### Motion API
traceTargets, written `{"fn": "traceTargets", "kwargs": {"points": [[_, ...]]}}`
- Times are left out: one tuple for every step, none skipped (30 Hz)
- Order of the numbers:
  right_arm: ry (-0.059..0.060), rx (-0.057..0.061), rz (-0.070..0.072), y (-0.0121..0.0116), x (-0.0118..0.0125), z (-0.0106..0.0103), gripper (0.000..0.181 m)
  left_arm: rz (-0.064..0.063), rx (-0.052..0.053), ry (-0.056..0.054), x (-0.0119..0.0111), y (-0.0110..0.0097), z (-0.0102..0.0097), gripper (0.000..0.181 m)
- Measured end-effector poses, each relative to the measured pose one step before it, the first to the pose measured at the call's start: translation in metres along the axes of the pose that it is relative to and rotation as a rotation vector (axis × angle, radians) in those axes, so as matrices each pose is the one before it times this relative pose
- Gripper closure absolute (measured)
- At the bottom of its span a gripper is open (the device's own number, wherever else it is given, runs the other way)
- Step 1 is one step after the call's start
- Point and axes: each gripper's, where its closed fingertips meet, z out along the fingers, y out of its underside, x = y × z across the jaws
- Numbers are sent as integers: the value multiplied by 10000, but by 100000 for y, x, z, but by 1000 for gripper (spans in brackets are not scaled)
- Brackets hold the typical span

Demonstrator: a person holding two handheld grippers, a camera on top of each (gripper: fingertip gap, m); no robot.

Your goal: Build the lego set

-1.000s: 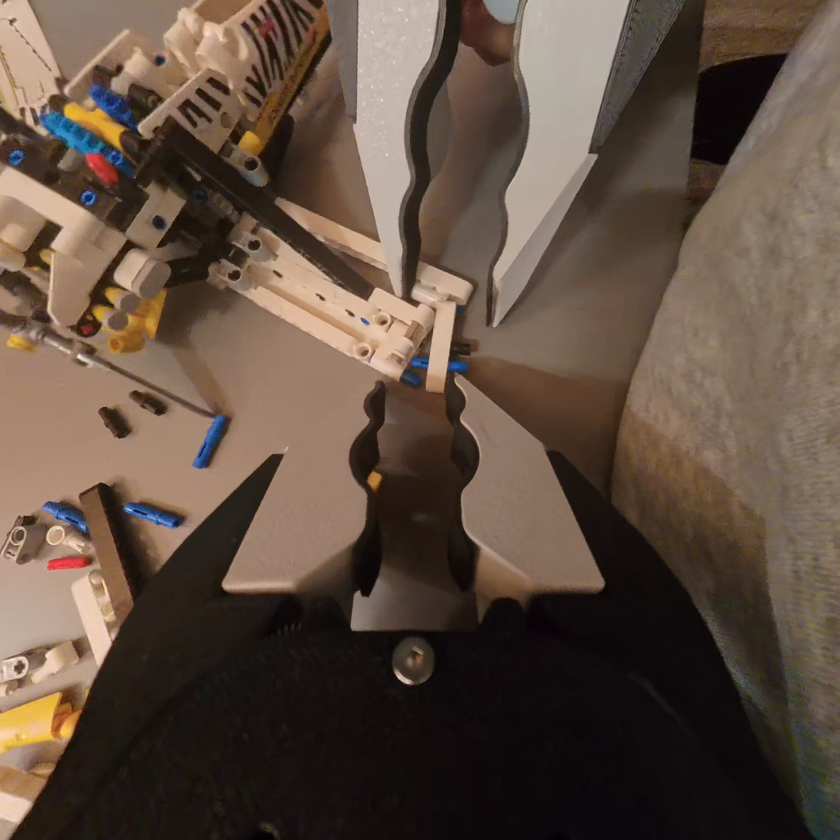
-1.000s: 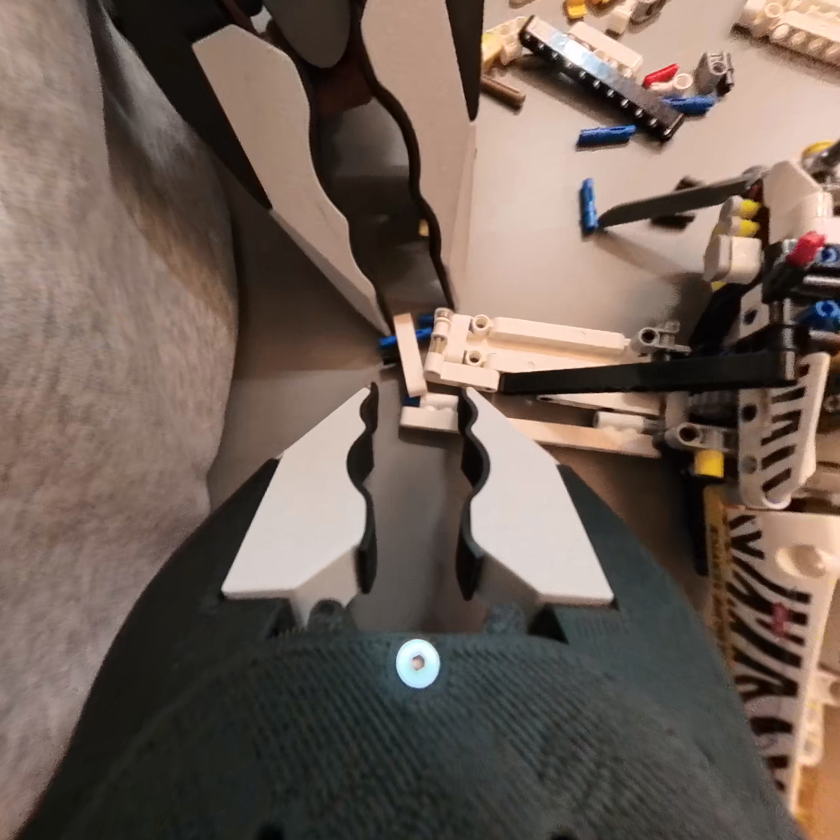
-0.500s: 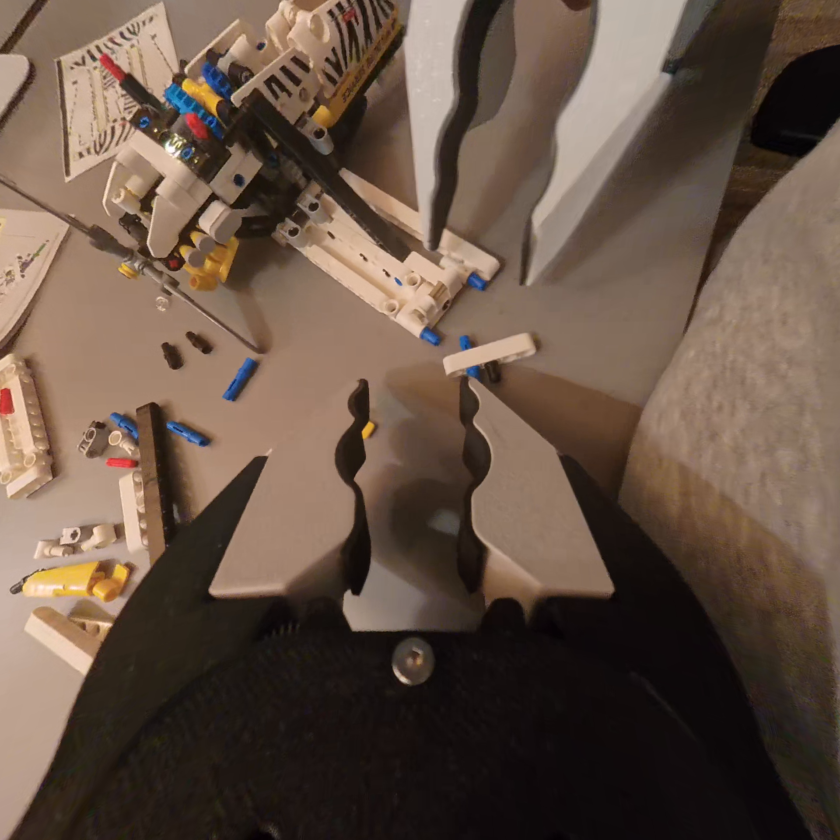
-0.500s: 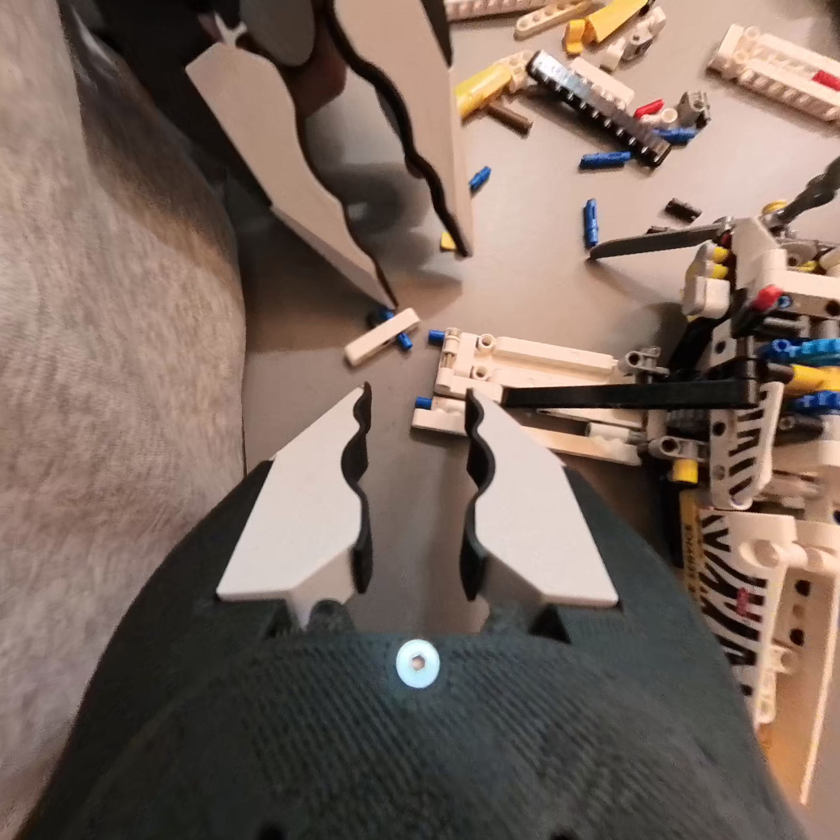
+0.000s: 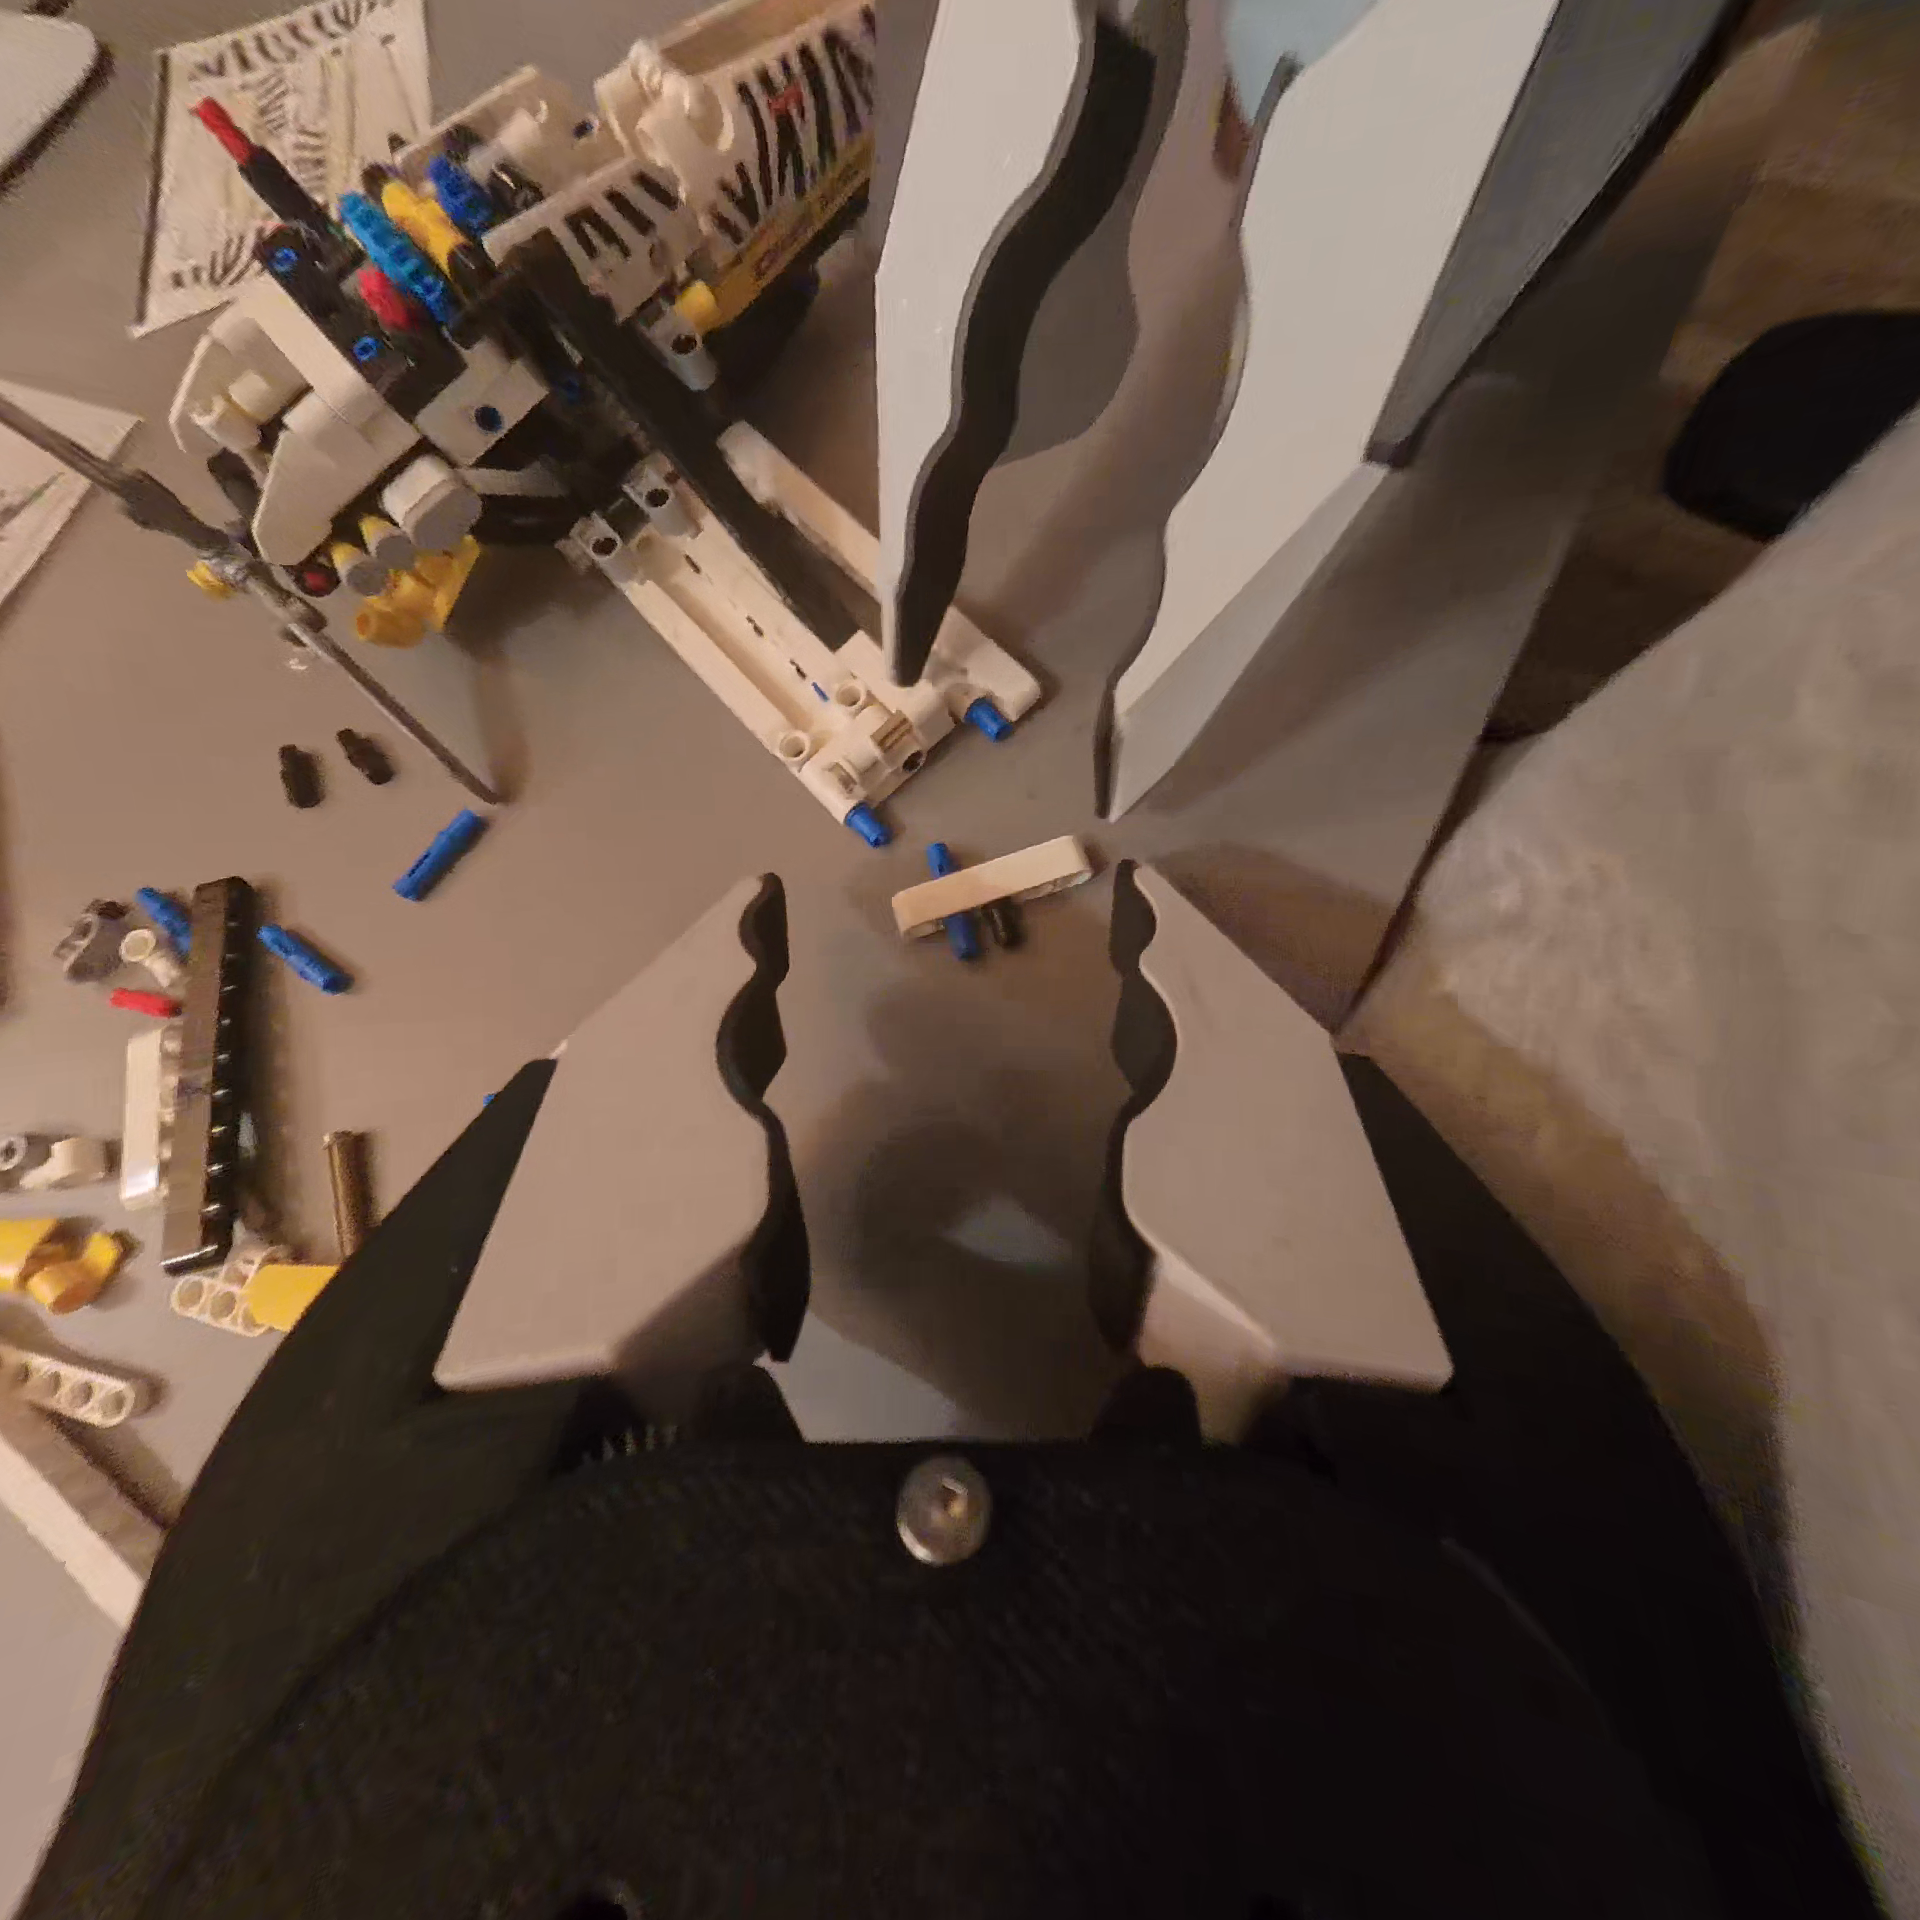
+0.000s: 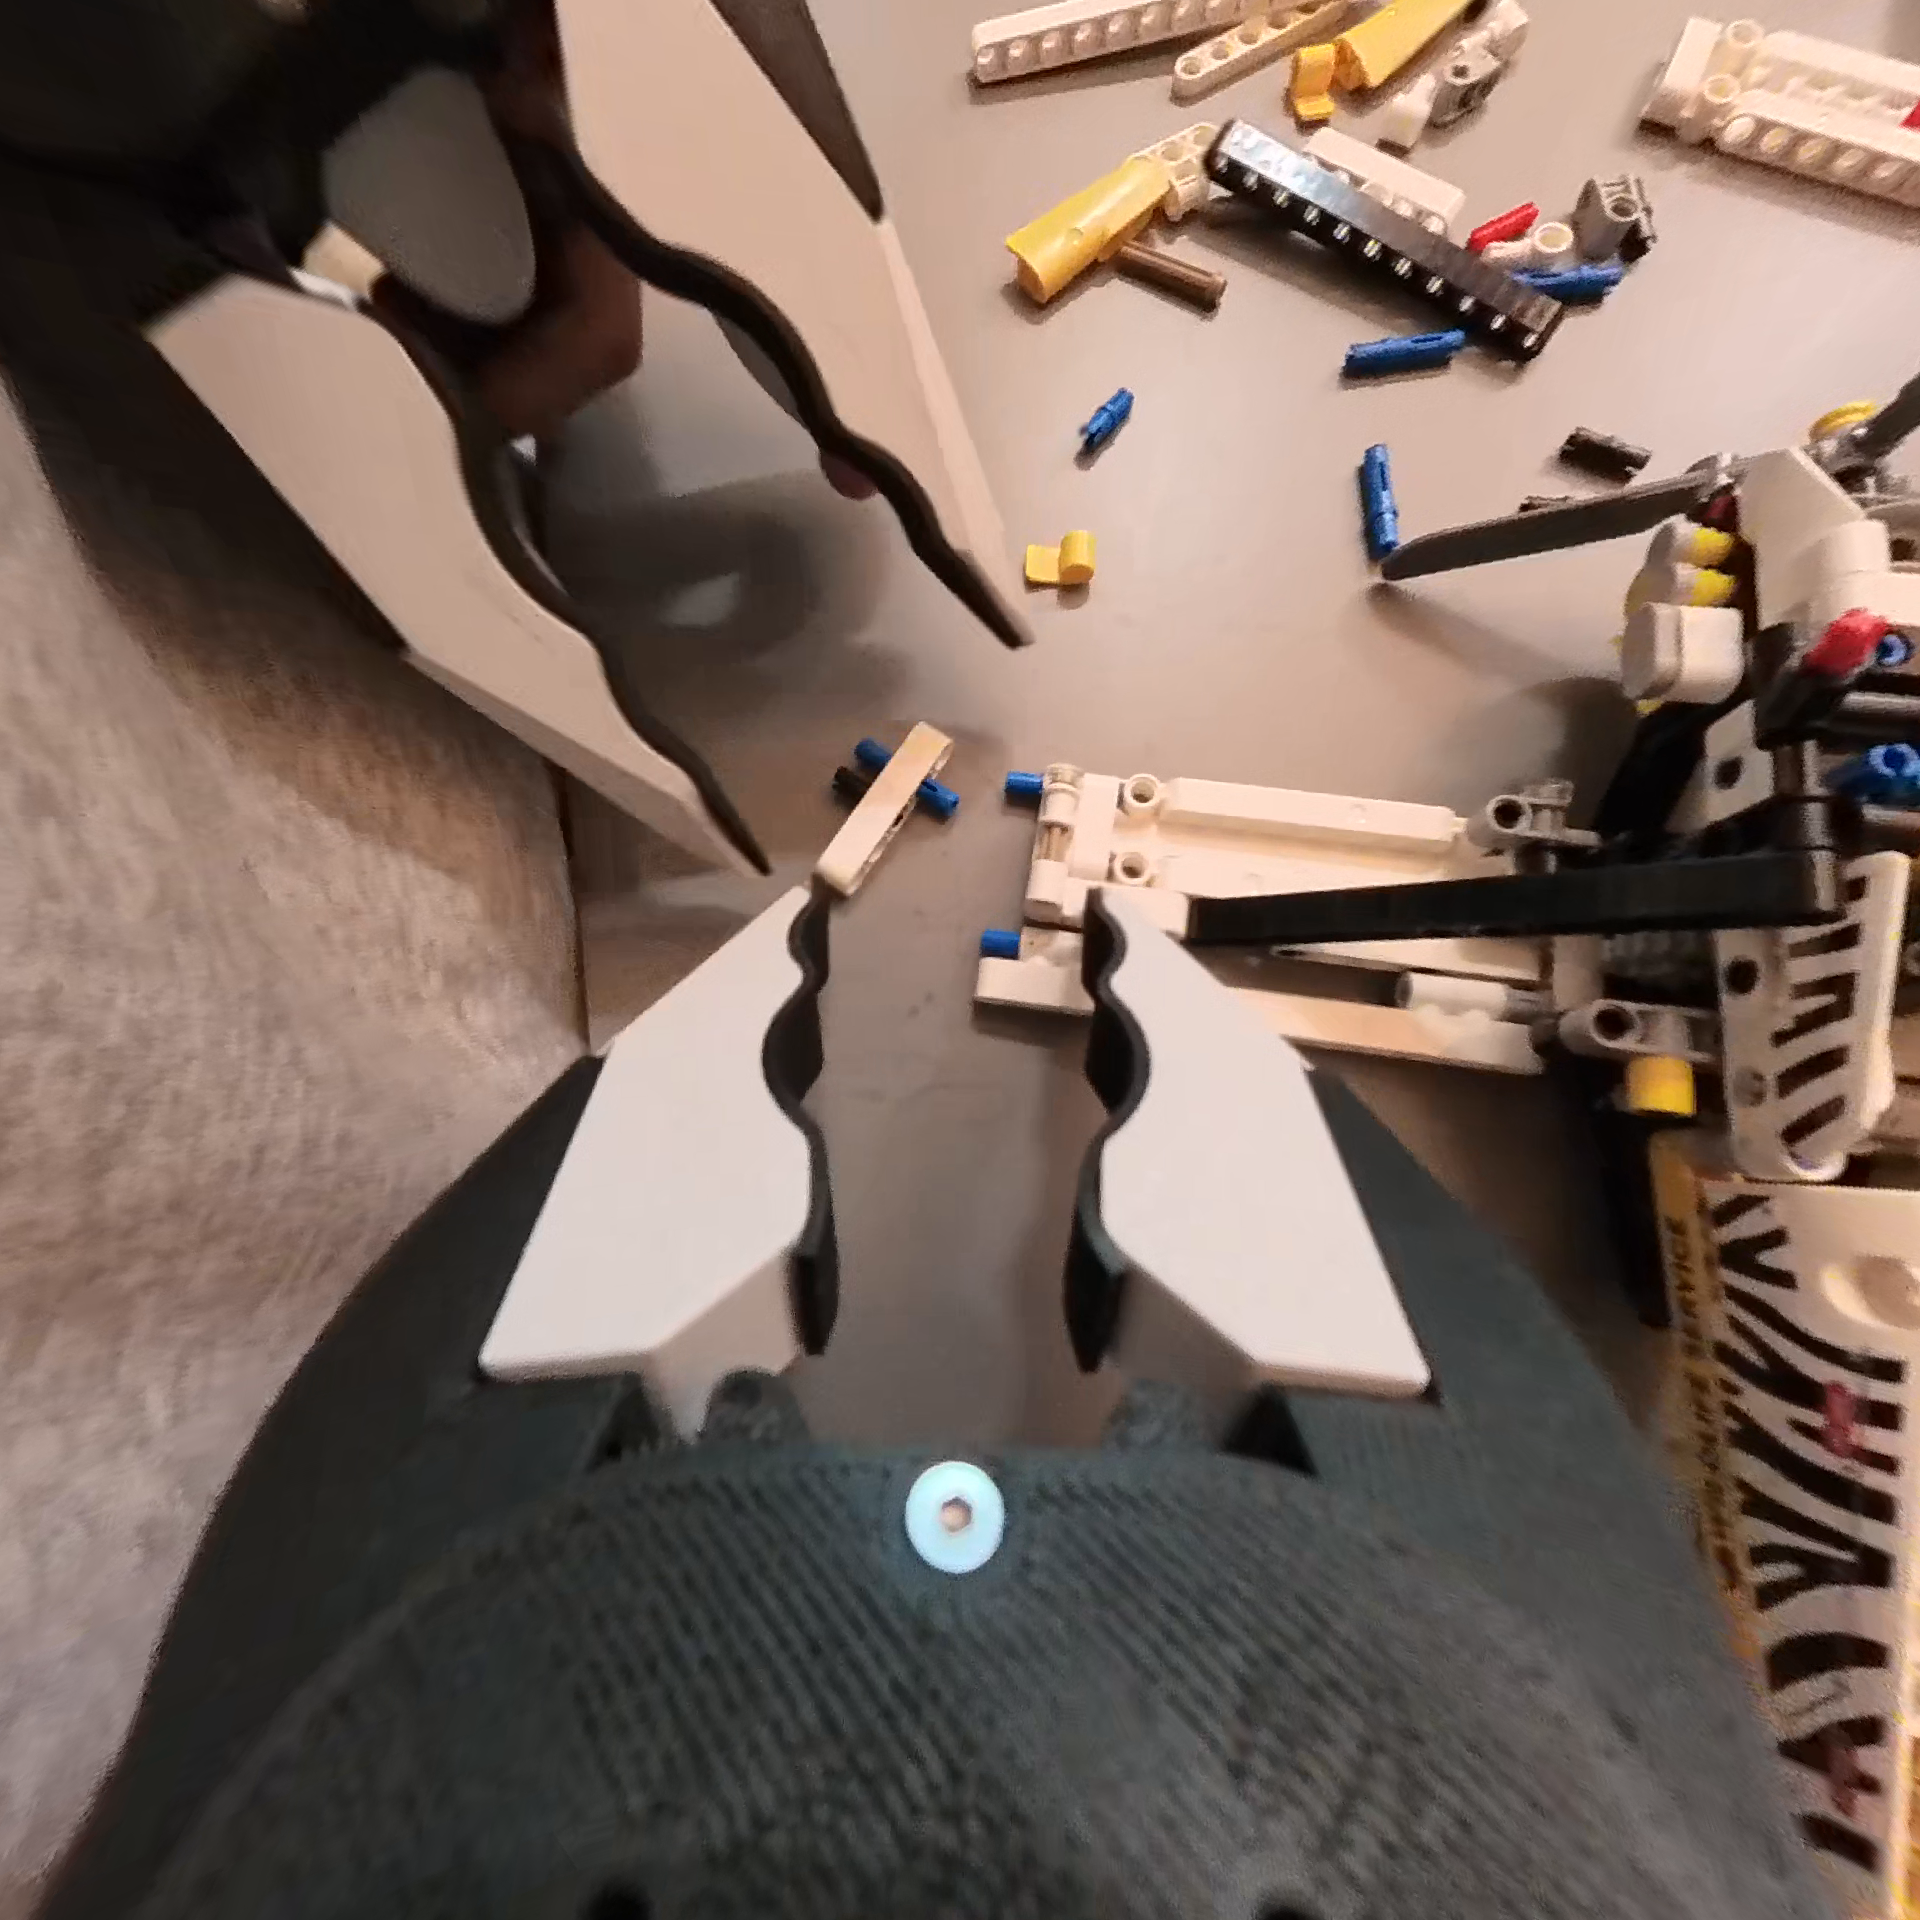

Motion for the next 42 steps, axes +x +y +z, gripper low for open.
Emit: {"fn": "traceTargets", "kwargs": {"points": [[4,-30,-77,21,-183,-65,134,156,-195,-400,-221,153,256,119],[39,-24,-91,29,-130,-51,135,98,-99,-238,-106,57,140,119],[79,-42,-84,35,-43,-51,135,-48,14,-27,64,-97,27,122],[107,-75,-63,63,59,-65,135,-126,-39,54,82,22,32,124],[137,-88,-30,107,126,-101,135,-169,-43,-12,-87,61,24,127],[152,-83,9,140,192,-161,135,-191,-23,-144,-308,57,-35,133],[128,-67,42,139,158,-180,135,-115,-15,-85,-216,94,-71,138],[81,-38,62,158,94,-156,135,-88,-44,-81,-199,136,-73,138],[43,-1,73,144,42,-95,135,-71,-8,-70,-180,67,-61,139],[-7,71,90,37,-32,-40,134,-15,-6,16,-42,22,-44,141],[-55,121,98,-64,-145,-21,132,-21,-33,26,-18,48,-7,140],[-106,99,76,-76,-248,39,131,-89,-2,-41,-152,-30,-15,140],[-145,58,55,-98,-335,110,134,-68,-13,-25,-130,5,-3,140],[-121,8,14,-102,-326,148,135,-41,-2,13,-69,-1,-28,140],[-26,-14,-39,-103,-177,152,137,-24,-1,30,-38,15,-52,139],[20,-1,-80,-130,-112,130,137,-17,-26,38,-34,74,-35,138],[-92,0,-93,-122,-237,133,136,-56,-38,1,-141,69,-32,135],[-267,-25,-18,-97,-475,186,139,-84,-22,10,-152,47,-43,134],[-302,-5,41,-159,-497,197,139,-83,-16,22,-156,47,-45,134],[-172,-96,-19,-46,-272,154,139,-75,-30,24,-136,70,-36,133],[-58,-227,-118,153,-35,82,138,-96,-15,50,-86,40,-33,134],[-17,-139,-141,49,111,-85,138,-80,2,101,32,-10,-23,136],[28,18,-64,-155,279,-239,139,-19,5,113,109,-19,-19,136],[77,132,3,-297,456,-333,137,22,-14,73,108,-16,10,136],[81,178,35,-338,543,-371,138,38,-12,38,98,-21,22,134],[108,166,59,-332,636,-326,139,30,5,34,97,-59,20,131],[123,129,62,-293,658,-232,140,5,-4,35,76,-44,31,128],[81,84,56,-260,544,-91,140,-27,-17,22,40,-39,40,125],[20,18,60,-203,374,72,141,-63,-15,24,9,-53,60,124],[-67,-45,44,-121,151,221,142,-73,-26,51,14,-36,54,123],[-110,-91,9,-63,-31,327,142,-89,-34,57,6,-25,79,122],[-42,-137,-30,33,-19,365,144,-91,-33,62,3,-27,64,122],[55,-182,-72,135,81,362,147,-80,-30,40,-14,-20,51,121],[118,-216,-89,212,145,328,148,-57,-21,44,5,-12,47,121],[135,-215,-77,253,158,267,150,-27,-16,59,41,8,6,122],[140,-65,-45,60,149,121,154,-8,-5,41,43,-1,5,123],[104,41,22,-81,115,22,160,10,0,5,10,-8,-7,125],[-28,7,91,-25,-53,42,165,7,6,-29,-16,-15,-4,127],[-62,54,175,-64,-109,75,174,-13,6,-70,-98,-22,4,130],[20,95,223,-125,-13,79,176,-37,13,-106,-154,-18,-19,135],[50,87,202,-108,2,83,176,-50,13,-122,-187,-12,-24,140],[60,89,192,-82,3,61,176,-3,2,-36,-39,-3,-13,140]]}}
